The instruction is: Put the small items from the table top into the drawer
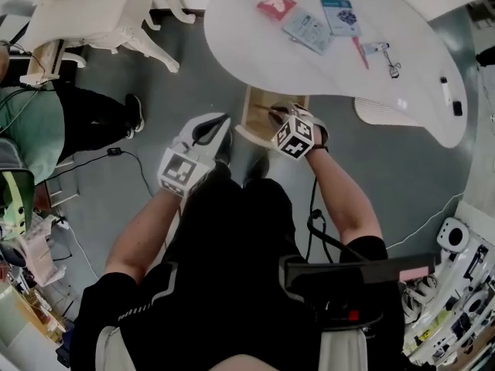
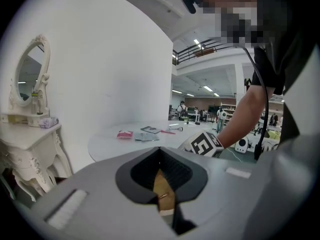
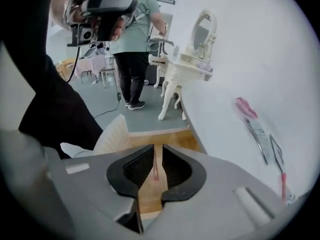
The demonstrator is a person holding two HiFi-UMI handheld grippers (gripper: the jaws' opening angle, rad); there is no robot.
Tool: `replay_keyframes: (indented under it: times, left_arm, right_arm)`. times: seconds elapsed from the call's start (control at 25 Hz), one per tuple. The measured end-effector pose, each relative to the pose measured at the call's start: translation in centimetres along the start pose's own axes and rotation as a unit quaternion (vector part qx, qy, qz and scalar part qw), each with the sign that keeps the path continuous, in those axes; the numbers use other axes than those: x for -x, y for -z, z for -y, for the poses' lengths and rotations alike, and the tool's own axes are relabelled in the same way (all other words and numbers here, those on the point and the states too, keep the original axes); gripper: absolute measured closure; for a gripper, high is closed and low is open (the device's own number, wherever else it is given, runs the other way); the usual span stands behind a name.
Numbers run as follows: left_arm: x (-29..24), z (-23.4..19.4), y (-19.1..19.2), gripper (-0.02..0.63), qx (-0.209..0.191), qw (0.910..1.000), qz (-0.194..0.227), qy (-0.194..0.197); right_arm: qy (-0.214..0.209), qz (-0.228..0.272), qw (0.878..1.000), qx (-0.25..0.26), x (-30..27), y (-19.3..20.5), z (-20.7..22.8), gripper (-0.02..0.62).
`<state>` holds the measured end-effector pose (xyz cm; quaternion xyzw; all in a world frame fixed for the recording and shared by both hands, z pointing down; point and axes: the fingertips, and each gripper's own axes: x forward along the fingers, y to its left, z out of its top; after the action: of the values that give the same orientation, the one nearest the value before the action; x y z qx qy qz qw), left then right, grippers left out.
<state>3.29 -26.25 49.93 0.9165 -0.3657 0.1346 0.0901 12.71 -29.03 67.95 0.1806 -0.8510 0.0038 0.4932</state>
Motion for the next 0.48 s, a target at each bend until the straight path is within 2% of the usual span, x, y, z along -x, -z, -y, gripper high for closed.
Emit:
replay_keyframes:
  times: [0.2, 0.36, 0.48]
  left_arm:
    - [0.8, 1.3, -2.2, 0.606, -0.007, 0.9999, 0.015, -0.003]
    - [0.8, 1.8, -3.8, 0.606, -0.009, 0.9996, 0.027, -0.01]
    - [1.3, 2.0, -4.6, 0.606, -0.008, 0.9993, 0.036, -0.009]
  right_arm:
    - [0.033, 0.066, 0.994, -0.084, 5.2, -2.3, 0.3, 0.571]
    - [0.065, 0.128, 0.977, -0.156, 9.2, -4.2, 1.8, 0.592]
    - [0.093, 0.164, 0.965, -0.179, 11.8, -5.7, 2.3, 0.592]
